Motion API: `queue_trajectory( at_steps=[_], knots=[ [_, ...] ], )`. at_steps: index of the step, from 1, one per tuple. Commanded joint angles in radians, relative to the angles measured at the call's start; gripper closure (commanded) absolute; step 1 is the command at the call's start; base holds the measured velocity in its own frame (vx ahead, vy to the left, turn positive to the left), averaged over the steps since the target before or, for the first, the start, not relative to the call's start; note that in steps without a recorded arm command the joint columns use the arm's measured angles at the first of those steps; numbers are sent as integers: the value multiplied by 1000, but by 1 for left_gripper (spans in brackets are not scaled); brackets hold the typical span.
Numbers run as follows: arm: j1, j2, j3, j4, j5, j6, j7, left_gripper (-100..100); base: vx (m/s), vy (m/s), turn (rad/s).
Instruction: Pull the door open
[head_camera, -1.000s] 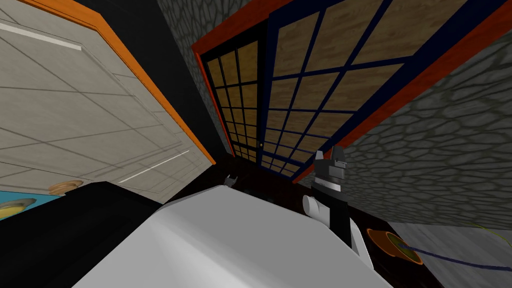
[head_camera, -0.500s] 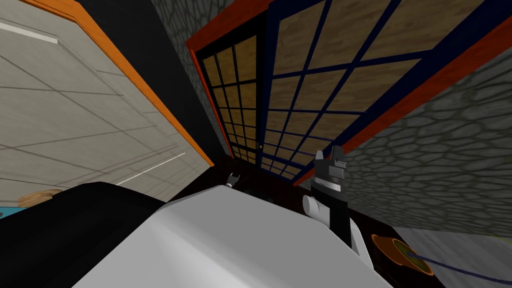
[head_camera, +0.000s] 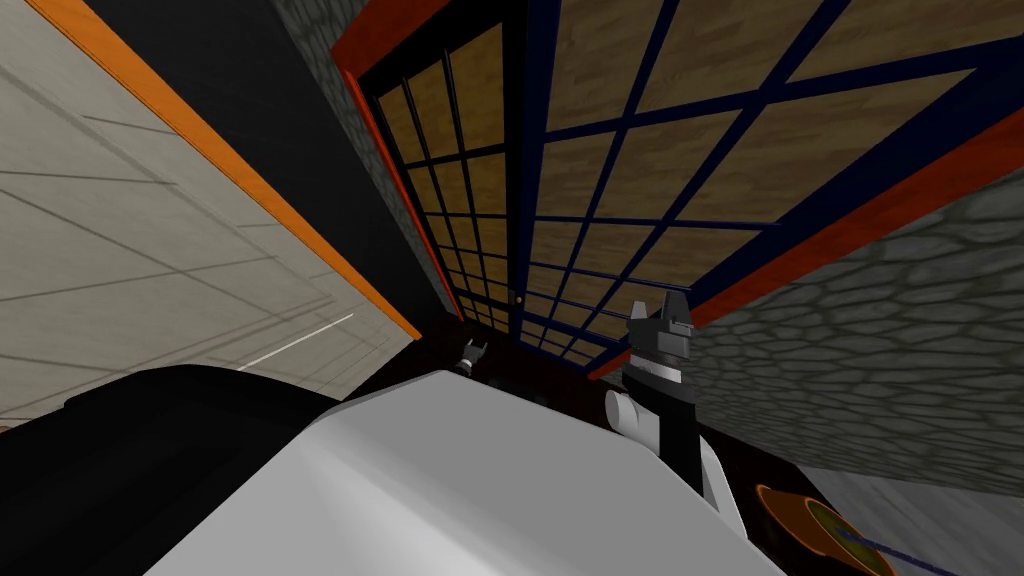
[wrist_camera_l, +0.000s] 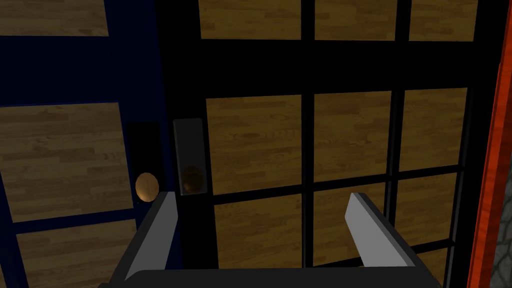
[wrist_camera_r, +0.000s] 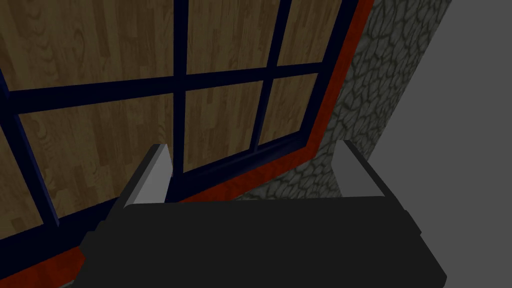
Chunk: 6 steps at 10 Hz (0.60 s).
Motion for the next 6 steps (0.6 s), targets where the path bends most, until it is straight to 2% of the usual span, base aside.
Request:
queue_trajectory(
  at_steps=[1,2,3,6],
  knots=[
    [13,-7,-5,-32,-4,15,6,-100,42,14,6],
    [-17,-26,-10,-38,-6,9,3,-100,139,31,-44],
    [-17,-26,-10,-38,-6,9,3,-100,160,20,-36],
    [-60,-50,-17,-51,-8,2,1,-100,171,13,-38]
  ],
)
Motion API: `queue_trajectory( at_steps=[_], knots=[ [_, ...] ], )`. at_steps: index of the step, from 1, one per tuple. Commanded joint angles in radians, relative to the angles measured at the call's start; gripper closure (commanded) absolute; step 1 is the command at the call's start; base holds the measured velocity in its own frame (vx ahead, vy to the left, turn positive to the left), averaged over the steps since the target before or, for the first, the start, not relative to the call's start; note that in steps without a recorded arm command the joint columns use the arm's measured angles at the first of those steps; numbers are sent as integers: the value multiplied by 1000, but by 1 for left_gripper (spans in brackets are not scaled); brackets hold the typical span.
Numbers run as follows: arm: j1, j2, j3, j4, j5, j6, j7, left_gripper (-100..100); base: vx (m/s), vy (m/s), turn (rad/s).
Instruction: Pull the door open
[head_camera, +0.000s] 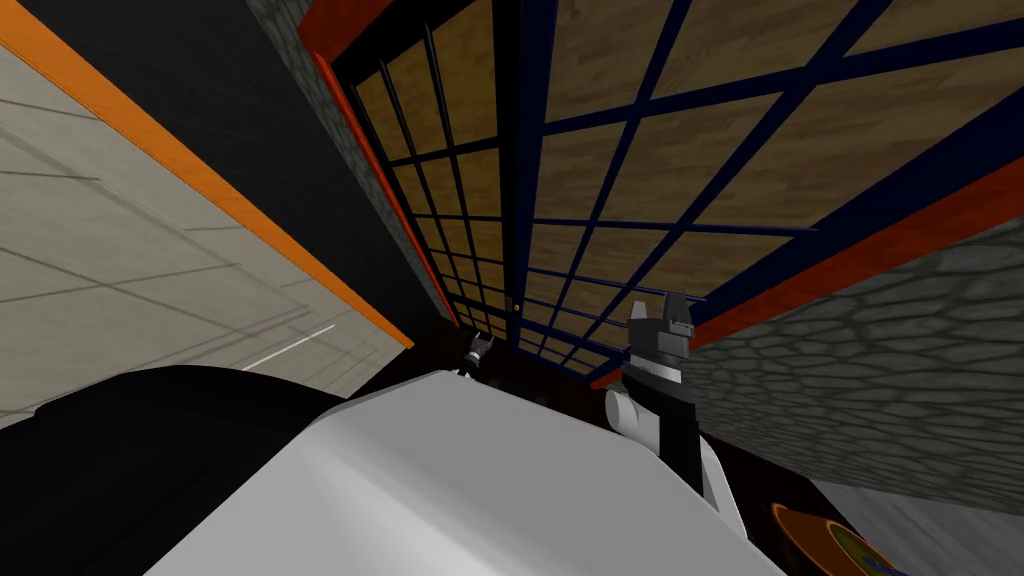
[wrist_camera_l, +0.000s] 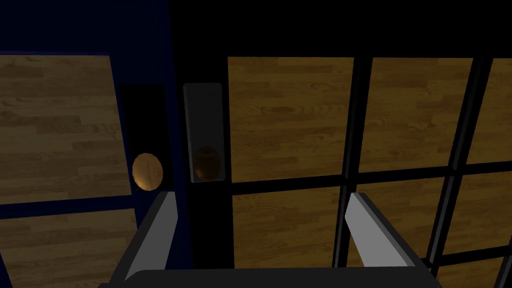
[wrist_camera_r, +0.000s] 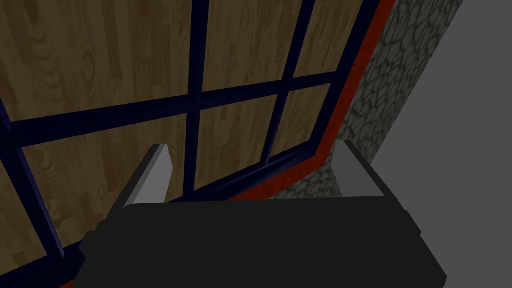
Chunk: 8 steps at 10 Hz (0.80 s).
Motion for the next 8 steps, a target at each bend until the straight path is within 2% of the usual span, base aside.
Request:
queue_trajectory(
  at_steps=[1,2,3,4,5,6,8],
  knots=[
    [-21,-12,-3,-8,-1,-1,-1,-100,175,17,-34],
    [-21,-12,-3,-7,-1,-1,-1,-100,110,12,-12],
    [-45,-26,-8,-15,-2,-6,-2,-100,158,7,-40],
    [-45,-26,-8,-15,-2,-6,-2,-100,144,12,-29],
    [-65,-36,-11,-23,-3,-9,-3,-100,194,18,-36],
    [-65,-36,-11,-23,-3,-9,-3,-100,150,6,-24],
    [-97,-52,-18,-36,-4,-15,-3,-100,166,6,-47]
  ],
)
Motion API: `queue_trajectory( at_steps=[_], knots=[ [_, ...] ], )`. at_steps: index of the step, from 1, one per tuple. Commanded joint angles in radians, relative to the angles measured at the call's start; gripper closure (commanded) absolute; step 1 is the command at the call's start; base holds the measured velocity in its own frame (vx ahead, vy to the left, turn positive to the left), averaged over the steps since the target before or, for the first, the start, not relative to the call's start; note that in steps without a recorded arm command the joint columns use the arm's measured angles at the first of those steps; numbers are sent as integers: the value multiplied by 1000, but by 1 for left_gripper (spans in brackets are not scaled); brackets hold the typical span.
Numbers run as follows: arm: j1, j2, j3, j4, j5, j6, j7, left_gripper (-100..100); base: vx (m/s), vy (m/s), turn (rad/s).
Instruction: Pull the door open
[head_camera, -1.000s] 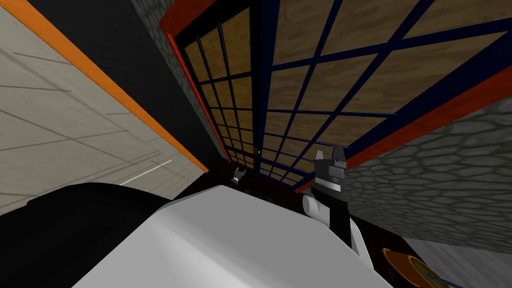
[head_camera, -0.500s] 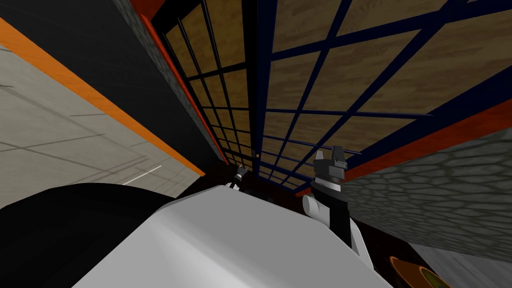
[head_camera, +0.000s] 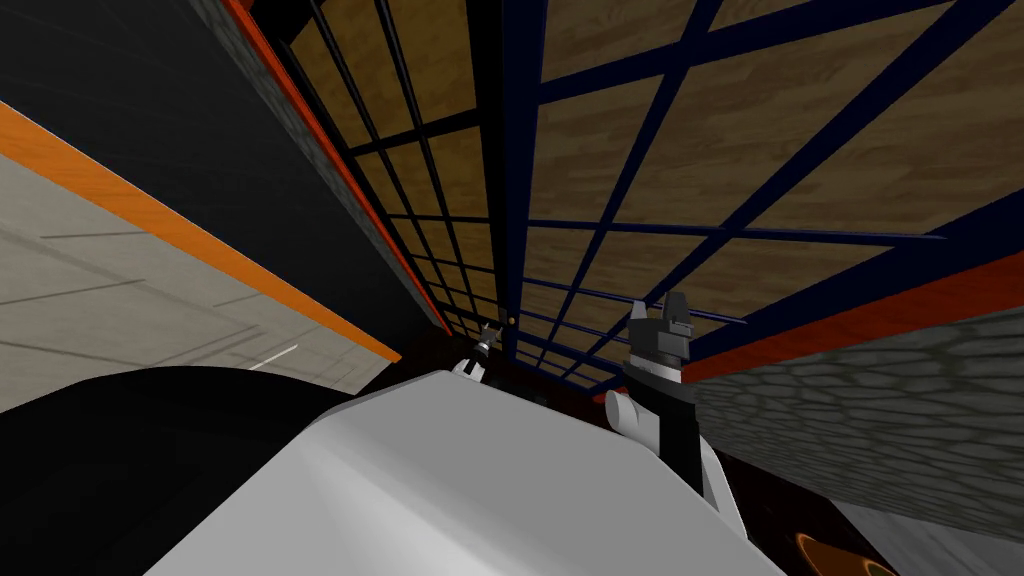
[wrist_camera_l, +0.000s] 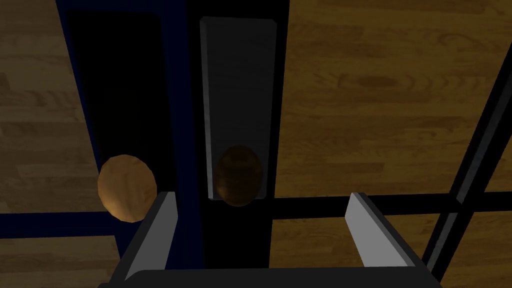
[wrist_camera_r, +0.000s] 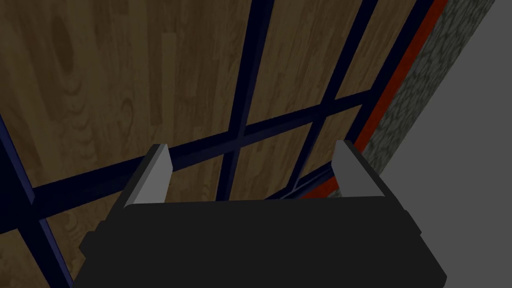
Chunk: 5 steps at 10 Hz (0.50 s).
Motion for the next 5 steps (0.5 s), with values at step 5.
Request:
queue_trajectory(
  at_steps=[5],
  knots=[
    [-29,-19,-14,-44,-5,8,8,-100,144,14,-14]
  ],
)
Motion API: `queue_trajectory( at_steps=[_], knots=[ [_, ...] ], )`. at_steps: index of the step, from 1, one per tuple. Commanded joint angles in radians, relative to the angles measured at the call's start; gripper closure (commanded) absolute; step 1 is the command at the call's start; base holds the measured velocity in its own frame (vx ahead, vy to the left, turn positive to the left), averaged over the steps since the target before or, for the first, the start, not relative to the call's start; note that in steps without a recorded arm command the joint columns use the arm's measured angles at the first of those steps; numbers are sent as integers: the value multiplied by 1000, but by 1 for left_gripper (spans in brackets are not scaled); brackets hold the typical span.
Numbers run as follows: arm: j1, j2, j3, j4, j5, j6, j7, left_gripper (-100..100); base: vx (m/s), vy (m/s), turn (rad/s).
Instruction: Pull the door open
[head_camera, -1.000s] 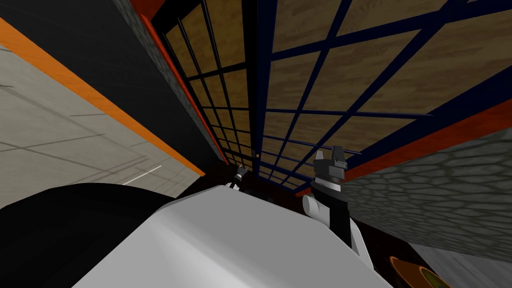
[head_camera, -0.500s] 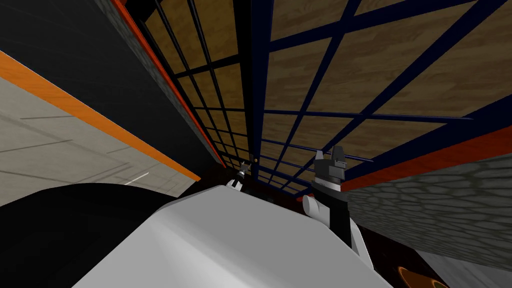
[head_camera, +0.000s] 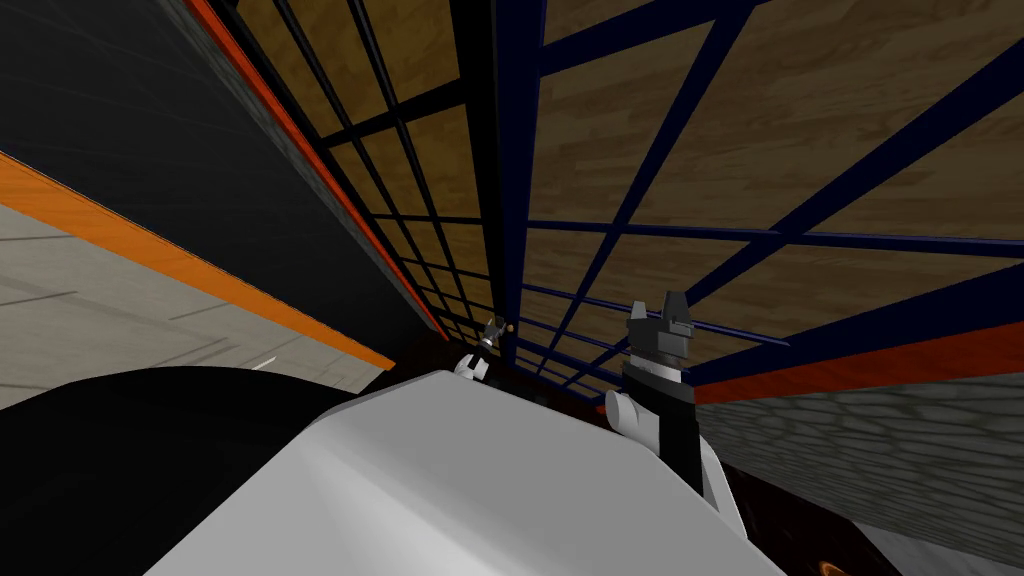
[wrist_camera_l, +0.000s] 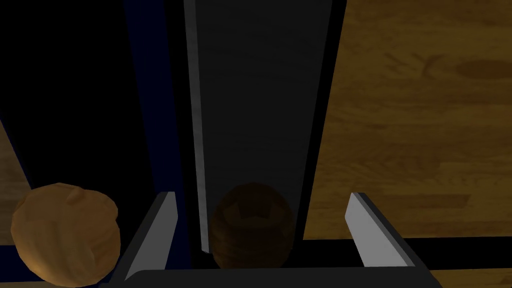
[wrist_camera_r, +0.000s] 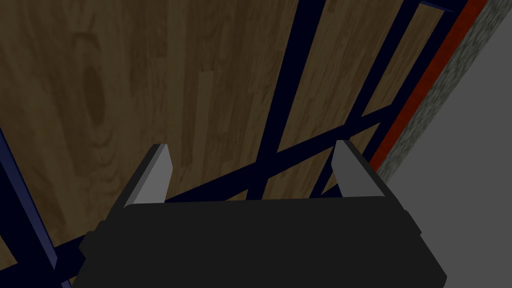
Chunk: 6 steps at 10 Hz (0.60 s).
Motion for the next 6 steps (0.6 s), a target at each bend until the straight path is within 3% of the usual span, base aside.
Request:
queue_trajectory(
  at_steps=[1,6],
  knots=[
    [-1,1,0,-3,0,2,1,100,-15,-4,-17],
    [-1,1,0,-3,0,2,1,100,-6,-3,-2]
  ],
)
